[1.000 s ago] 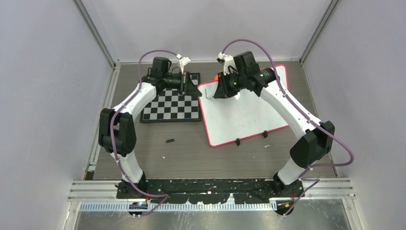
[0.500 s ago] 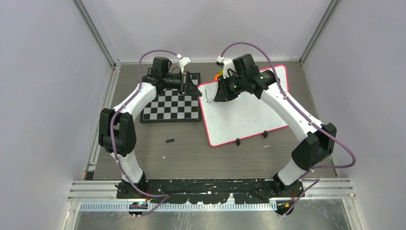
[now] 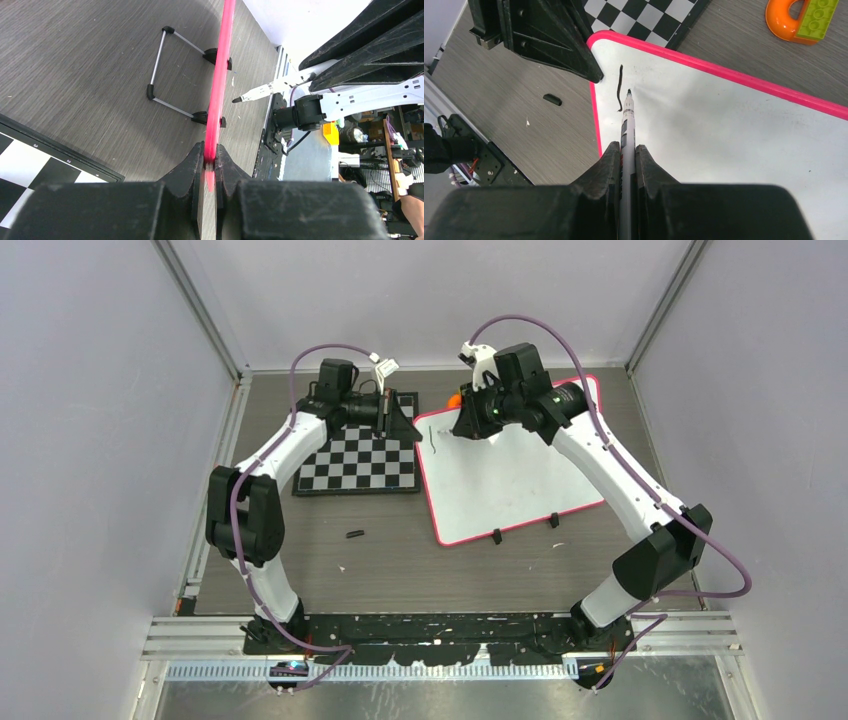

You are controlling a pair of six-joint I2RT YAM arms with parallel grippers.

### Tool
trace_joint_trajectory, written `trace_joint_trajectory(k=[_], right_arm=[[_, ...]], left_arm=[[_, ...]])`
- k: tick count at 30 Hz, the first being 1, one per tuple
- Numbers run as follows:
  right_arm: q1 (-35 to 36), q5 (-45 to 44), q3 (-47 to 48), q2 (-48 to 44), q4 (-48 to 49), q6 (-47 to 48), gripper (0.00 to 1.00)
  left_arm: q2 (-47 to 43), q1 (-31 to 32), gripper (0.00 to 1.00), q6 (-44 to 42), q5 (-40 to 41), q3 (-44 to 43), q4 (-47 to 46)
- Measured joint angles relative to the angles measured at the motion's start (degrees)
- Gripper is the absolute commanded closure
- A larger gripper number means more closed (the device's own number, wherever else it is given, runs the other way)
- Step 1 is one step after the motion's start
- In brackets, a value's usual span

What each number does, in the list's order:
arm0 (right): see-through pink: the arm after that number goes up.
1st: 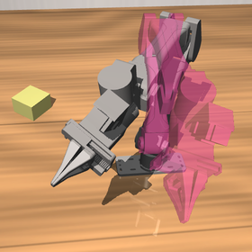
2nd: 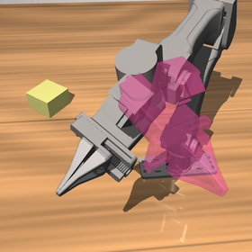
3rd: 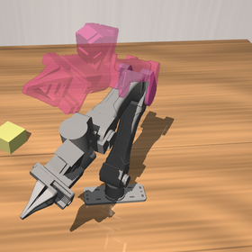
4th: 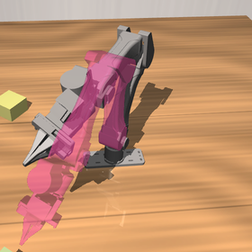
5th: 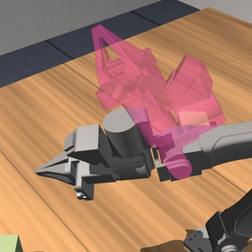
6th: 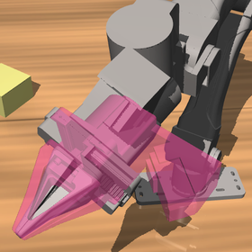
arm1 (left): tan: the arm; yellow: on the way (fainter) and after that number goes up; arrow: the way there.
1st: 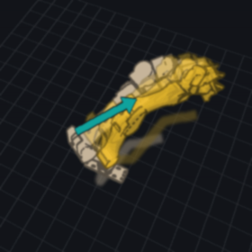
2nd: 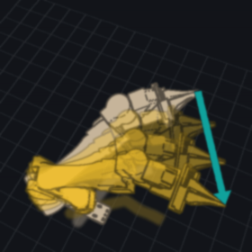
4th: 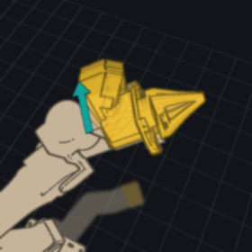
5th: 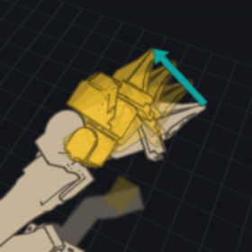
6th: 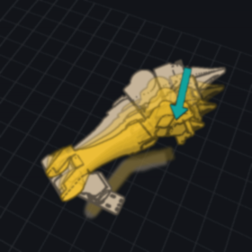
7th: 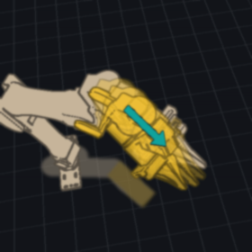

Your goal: Write a sentence on the whiteboard

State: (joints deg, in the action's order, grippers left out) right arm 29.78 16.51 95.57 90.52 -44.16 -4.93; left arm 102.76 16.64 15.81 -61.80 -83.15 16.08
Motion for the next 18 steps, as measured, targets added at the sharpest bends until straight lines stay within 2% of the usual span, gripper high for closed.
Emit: trace_joint_trajectory(k=[18], right_arm=[[0.2, 0.2, 0.0, 2.0, 0.2, -0.7, 1.00]], left_arm=[[0.0, 0.0, 1.00, -0.2, 0.2, 0.0, 0.0]])
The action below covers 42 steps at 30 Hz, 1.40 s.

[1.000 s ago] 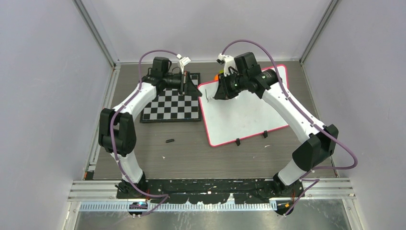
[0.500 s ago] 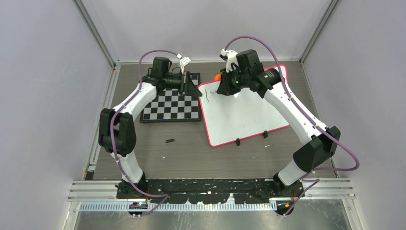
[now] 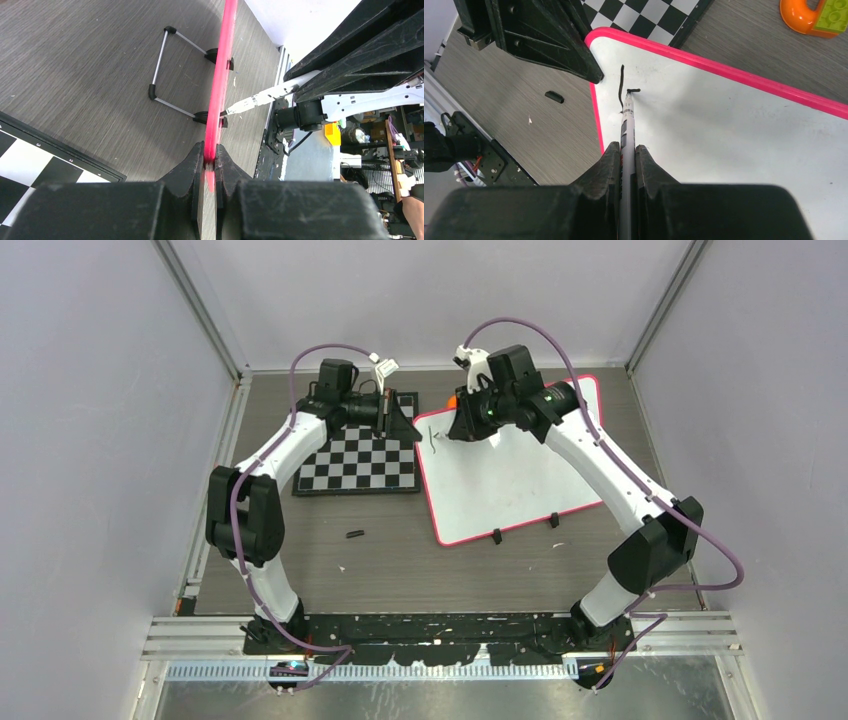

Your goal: Write a sentence on the whiteboard

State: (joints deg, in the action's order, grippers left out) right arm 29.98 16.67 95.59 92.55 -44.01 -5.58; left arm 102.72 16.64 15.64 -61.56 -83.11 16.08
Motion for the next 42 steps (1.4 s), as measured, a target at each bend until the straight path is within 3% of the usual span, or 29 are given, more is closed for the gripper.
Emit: trace_joint_trajectory(k=[42], right_arm=[[-1.3, 0.1, -4.2, -3.9, -1.1, 2.3, 1.00]], left_arm=[[-0.8, 0.5, 1.00, -1.1, 0.0, 0.5, -0.1]])
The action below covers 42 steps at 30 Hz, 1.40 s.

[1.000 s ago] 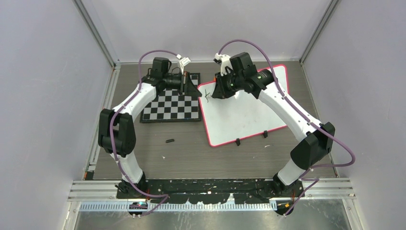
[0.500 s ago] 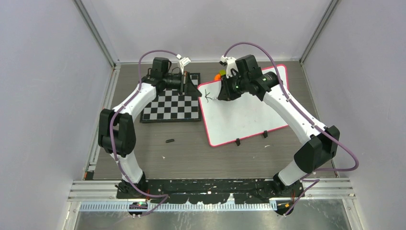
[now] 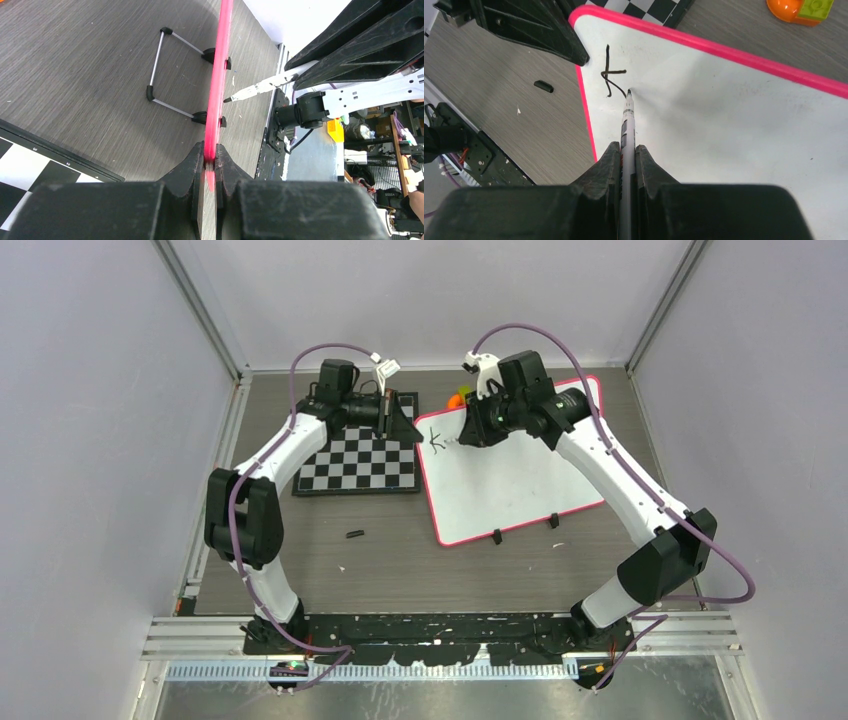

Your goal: Write a sentence on the whiteboard

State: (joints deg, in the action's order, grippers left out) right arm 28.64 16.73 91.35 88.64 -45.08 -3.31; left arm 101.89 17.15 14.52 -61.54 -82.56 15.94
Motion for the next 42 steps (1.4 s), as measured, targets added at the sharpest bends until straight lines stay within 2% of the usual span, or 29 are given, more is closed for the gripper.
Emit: trace_joint_trajectory(k=[20, 32, 42], right_arm=[[-0.3, -2.3, 1.2, 0.2, 1.4, 0.0, 1.00], [-0.3, -1.6, -3.2, -1.3, 1.5, 0.0, 1.00], [-0.3, 0.1, -0.9, -1.3, 0.5, -0.1, 1.00]], left_arm=[[0.0, 0.1, 1.00, -0.3, 0.0, 0.0, 0.0], [0.0, 0.0, 1.00, -0.3, 0.6, 0.0, 0.2], [-0.3, 0.3, 1.00, -0.5, 0.3, 0.0, 0.2]])
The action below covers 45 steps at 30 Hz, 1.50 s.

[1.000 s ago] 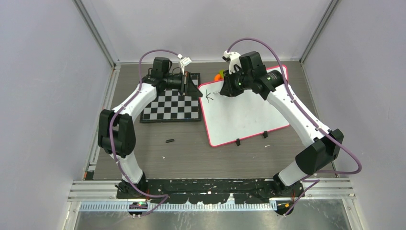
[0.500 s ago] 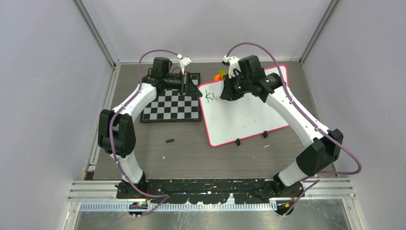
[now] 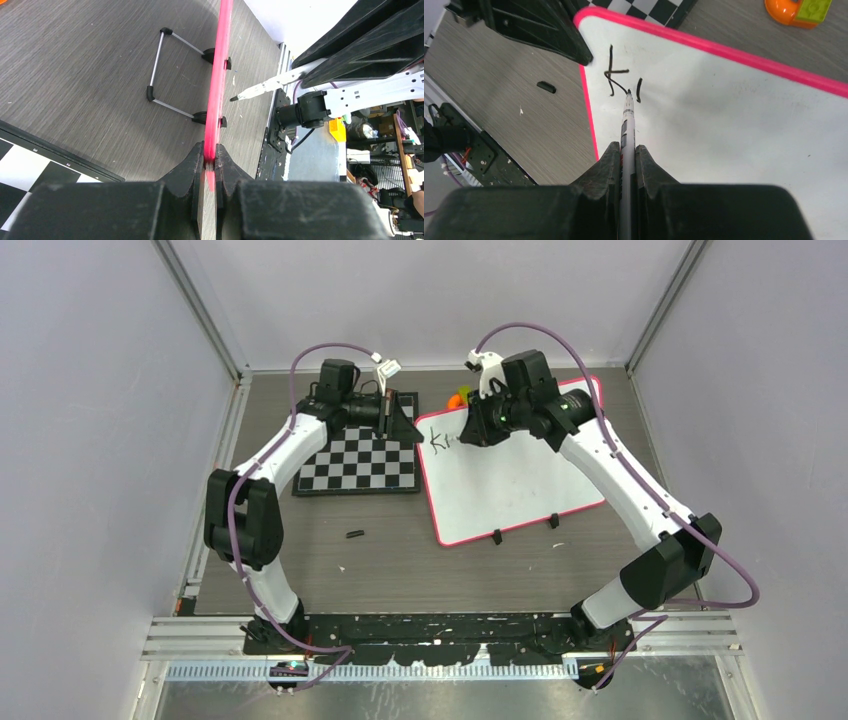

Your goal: Write a sentence on the whiteboard

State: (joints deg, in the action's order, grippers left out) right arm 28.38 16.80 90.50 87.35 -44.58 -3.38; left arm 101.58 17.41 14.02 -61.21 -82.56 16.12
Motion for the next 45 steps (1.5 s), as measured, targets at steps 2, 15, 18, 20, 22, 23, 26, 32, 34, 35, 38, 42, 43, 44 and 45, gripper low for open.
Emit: trace_joint_trajectory(k=[2, 15, 18, 20, 22, 23, 26, 32, 34, 35, 38, 42, 43, 44, 45], right_arm=[[0.0, 0.0, 1.6, 0.0, 0.0, 0.0, 1.00], [0.0, -1.9, 4.9, 3.1, 0.8, 0.0, 1.00], [0.1, -2.0, 4.9, 3.2, 0.8, 0.0, 1.00], [0.0, -2.0, 4.9, 3.2, 0.8, 0.0, 1.00], [0.0, -2.0, 4.9, 3.2, 0.8, 0.0, 1.00], [0.0, -2.0, 4.9, 3.1, 0.8, 0.0, 1.00], [0.0, -2.0, 4.9, 3.0, 0.6, 0.0, 1.00], [-0.4, -3.5, 4.8, 1.6, -0.4, 0.3, 1.00], [-0.4, -3.8, 4.6, 0.9, -0.4, 0.4, 1.00], [-0.4, -3.8, 4.5, 0.7, -0.4, 0.5, 1.00], [-0.5, -4.0, 4.4, 0.5, -0.5, 0.5, 1.00], [-0.5, -4.0, 4.3, 0.5, -0.5, 0.7, 1.00], [-0.5, -4.0, 4.3, 0.5, -0.5, 0.7, 1.00], [-0.5, -4.0, 4.2, 0.5, -0.4, 0.7, 1.00], [-0.5, -4.0, 4.0, 0.5, -0.5, 0.7, 1.00]], left_arm=[[-0.1, 0.1, 1.00, -0.1, 0.0, 0.0, 0.0], [-0.1, 0.2, 1.00, -0.5, 0.2, 0.0, 0.0], [-0.1, 0.0, 1.00, -0.5, 0.4, 0.0, 0.3], [-0.1, 0.1, 1.00, -0.5, 0.5, 0.0, 0.3], [-0.1, 0.0, 1.00, -0.5, 0.5, 0.0, 0.3], [-0.1, 0.1, 1.00, -0.5, 0.5, 0.0, 0.3], [-0.1, 0.1, 1.00, -0.5, 0.5, 0.0, 0.3], [-0.2, 0.1, 1.00, -0.5, 0.1, 0.0, 0.3], [-0.2, 0.1, 1.00, -0.5, 0.1, 0.0, 0.3], [-0.2, 0.1, 1.00, -0.5, 0.1, 0.0, 0.3], [-0.2, 0.2, 1.00, -0.5, 0.1, 0.0, 0.3], [-0.2, 0.2, 1.00, -0.5, 0.1, 0.0, 0.3], [-0.2, 0.2, 1.00, -0.5, 0.1, 0.0, 0.3], [-0.2, 0.2, 1.00, -0.5, 0.1, 0.0, 0.3], [-0.2, 0.2, 1.00, -0.5, 0.1, 0.0, 0.3]])
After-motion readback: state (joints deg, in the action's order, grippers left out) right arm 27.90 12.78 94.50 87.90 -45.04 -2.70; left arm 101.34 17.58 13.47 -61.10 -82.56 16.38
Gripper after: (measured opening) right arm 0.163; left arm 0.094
